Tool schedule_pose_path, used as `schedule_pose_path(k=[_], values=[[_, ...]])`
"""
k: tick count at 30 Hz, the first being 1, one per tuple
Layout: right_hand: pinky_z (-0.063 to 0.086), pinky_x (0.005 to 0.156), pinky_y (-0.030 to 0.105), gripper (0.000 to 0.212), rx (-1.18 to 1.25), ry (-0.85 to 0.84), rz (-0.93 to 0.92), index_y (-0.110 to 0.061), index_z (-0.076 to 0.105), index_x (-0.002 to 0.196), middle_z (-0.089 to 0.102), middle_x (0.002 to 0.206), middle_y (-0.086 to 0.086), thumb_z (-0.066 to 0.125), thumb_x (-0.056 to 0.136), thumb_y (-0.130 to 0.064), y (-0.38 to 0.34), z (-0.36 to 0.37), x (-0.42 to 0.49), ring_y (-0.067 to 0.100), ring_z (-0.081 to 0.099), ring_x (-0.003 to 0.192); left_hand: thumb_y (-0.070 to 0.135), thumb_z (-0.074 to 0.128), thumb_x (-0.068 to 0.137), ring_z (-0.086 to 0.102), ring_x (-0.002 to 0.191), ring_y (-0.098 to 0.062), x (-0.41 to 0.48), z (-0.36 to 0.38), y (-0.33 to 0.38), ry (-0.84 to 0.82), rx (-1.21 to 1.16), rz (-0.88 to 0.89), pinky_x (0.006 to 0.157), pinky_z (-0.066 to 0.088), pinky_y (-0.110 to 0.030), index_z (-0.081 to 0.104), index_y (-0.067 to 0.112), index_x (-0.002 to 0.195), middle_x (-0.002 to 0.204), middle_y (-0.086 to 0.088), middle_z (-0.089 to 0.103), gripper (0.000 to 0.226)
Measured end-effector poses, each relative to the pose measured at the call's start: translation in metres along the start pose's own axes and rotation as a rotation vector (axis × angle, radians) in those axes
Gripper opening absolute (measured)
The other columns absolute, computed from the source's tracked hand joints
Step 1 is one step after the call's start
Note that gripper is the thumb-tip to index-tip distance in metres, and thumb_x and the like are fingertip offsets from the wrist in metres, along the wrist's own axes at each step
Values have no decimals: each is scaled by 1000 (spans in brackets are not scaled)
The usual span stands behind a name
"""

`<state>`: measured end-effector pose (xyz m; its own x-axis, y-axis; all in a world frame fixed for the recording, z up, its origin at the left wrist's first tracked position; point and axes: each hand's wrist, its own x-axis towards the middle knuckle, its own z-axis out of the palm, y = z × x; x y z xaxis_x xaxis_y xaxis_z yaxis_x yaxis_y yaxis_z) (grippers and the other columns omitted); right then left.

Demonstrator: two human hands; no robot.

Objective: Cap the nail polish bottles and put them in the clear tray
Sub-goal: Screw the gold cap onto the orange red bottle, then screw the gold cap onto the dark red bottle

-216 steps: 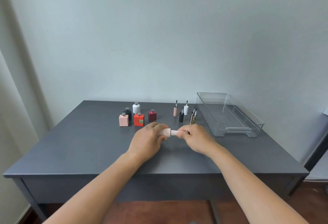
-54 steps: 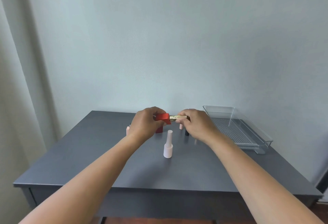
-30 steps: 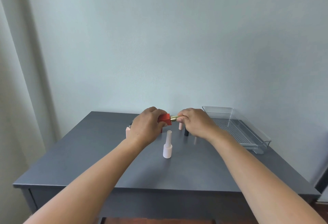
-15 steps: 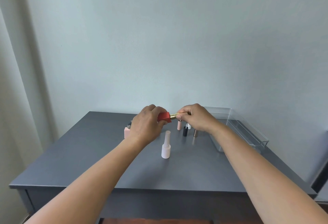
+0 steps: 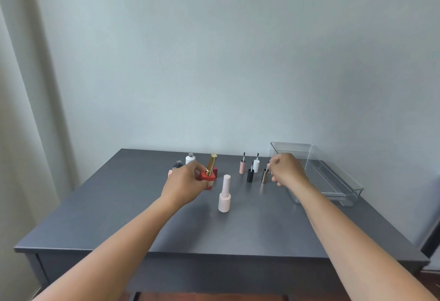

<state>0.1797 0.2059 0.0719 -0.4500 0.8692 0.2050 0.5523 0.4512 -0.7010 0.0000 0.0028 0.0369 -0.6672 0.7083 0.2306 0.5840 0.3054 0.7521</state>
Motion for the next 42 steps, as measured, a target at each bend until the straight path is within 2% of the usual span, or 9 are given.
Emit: schedule_pose_path(k=[2,6,12,21,26,31,34,38,42], values=[[57,73,42,22,-98,-12,22,6,62,92,71,82,25,56,88,-15,6,10,0,40,68,78,33,78,77,59,104,-18,-2,2,-5,-39,-18,-21,88,52,-34,58,35,86,78,17,73,22],[45,62,28,26,-235,-70,66,-10,50,69,72,89,14,55,90,-25,13,29,2,30,65,73,24,81,75,68,88,-11,-6,4,-10,-100,-45,-49,85,56,-32,63,29,88,82,11,74,23],[51,66,34,23,-172,-48,168,-10,50,101,69,101,16,56,91,-29,24,45,11,29,63,74,23,84,70,56,63,3,-11,5,-16,-116,-14,-60,60,42,-19,62,32,79,68,15,61,26],[44,61,30,22,-216,-28,121,-9,61,98,69,90,13,52,91,-28,36,50,20,31,66,80,22,87,67,66,78,-8,-11,6,-17,-151,-28,-56,82,55,-31,65,30,87,78,11,70,31],[31,49,28,20,-217,12,79,-11,58,84,67,79,10,48,86,-28,33,49,16,30,61,73,15,84,72,65,93,-12,-4,-11,-16,-244,27,-44,89,53,-28,63,26,120,105,2,68,53],[43,53,28,23,-65,88,33,-12,52,77,64,67,4,52,76,-35,21,42,2,28,67,67,6,62,87,65,95,-16,22,-34,-9,-73,95,6,72,50,-23,68,24,120,105,6,67,38],[50,54,29,22,53,126,8,-14,53,79,66,69,2,58,78,-35,14,37,-5,24,67,58,17,64,90,65,102,-18,43,-31,-4,-16,80,9,82,53,-29,69,25,119,112,4,68,30],[35,33,13,15,226,119,-46,-21,53,77,68,72,-4,65,80,-29,10,35,-12,3,56,33,24,74,85,63,110,-17,67,-11,-3,-86,127,17,94,51,-34,66,21,125,121,-1,67,41],[40,41,22,9,332,77,-90,-25,58,80,71,78,-6,66,83,-28,7,35,-16,9,57,36,26,78,81,60,117,-21,82,10,-2,-170,251,-16,96,48,-31,60,15,134,130,-5,65,57]])
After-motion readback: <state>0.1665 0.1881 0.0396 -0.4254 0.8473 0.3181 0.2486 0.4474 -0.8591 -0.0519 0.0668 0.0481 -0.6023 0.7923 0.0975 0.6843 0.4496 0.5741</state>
